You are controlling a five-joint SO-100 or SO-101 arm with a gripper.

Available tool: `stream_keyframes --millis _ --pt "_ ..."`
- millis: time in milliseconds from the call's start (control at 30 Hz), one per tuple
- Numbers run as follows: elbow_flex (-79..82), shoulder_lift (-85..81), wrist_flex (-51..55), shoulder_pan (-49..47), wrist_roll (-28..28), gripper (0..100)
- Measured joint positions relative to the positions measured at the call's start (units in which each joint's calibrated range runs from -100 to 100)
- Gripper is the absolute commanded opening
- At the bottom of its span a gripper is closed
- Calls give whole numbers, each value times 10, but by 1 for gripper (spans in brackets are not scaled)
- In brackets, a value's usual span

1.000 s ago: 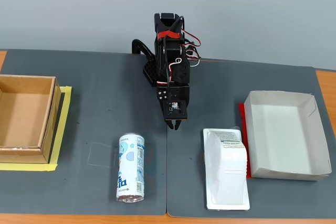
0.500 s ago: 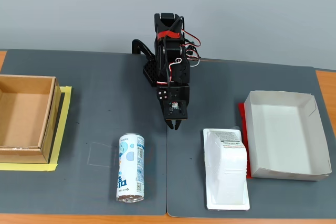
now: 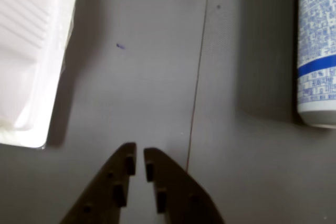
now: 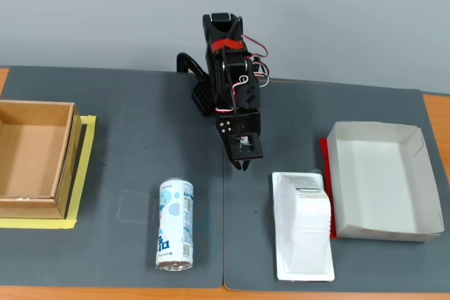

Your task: Pick the sandwich and put it in the gray box

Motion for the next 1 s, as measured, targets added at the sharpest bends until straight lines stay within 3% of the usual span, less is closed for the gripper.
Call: stream_keyframes --millis 533,1000 --pt "-260 280 -56 -79 -22 2" --pt "-542 544 -56 -146 -125 2"
